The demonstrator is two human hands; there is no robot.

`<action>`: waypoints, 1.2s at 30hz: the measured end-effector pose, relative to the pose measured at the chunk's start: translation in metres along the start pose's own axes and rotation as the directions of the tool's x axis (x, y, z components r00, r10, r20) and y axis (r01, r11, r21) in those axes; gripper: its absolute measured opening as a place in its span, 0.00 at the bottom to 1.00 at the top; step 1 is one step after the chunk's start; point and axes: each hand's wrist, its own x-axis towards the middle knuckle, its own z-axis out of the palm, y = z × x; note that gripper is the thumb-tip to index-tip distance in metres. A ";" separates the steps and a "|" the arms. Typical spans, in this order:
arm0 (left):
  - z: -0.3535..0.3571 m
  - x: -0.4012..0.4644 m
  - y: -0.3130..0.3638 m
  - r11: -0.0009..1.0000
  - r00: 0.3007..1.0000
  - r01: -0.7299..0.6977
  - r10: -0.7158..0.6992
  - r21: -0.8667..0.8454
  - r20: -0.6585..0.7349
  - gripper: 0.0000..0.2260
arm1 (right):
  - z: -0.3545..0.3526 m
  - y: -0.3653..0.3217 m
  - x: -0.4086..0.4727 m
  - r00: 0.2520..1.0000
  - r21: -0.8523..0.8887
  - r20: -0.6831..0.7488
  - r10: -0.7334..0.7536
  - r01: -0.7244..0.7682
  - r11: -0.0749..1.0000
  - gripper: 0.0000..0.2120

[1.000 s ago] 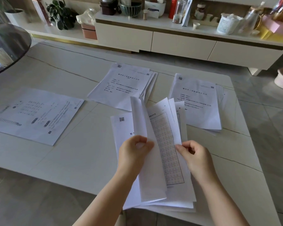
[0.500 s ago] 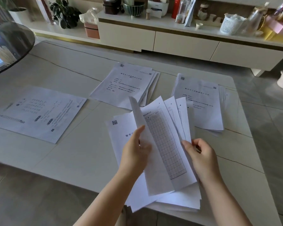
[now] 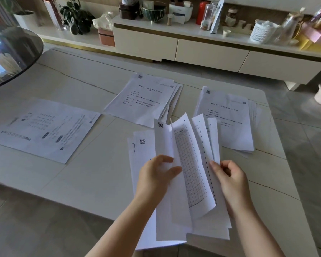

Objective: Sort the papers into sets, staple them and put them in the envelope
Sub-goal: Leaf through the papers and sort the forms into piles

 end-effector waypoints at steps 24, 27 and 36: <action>0.015 -0.005 0.001 0.999 0.992 0.017 -0.021 0.037 0.122 0.26 | 0.003 0.003 -0.003 0.956 0.219 0.216 0.200 -0.247 0.944 0.06; 0.019 -0.008 0.005 0.999 0.997 -0.022 0.019 0.039 0.070 0.33 | 0.005 0.001 -0.008 0.955 0.194 0.260 0.145 -0.199 0.961 0.05; 0.027 -0.005 -0.005 0.989 0.998 -0.048 0.042 0.139 0.041 0.27 | 0.010 -0.001 -0.007 0.957 0.175 0.265 0.118 -0.168 0.970 0.10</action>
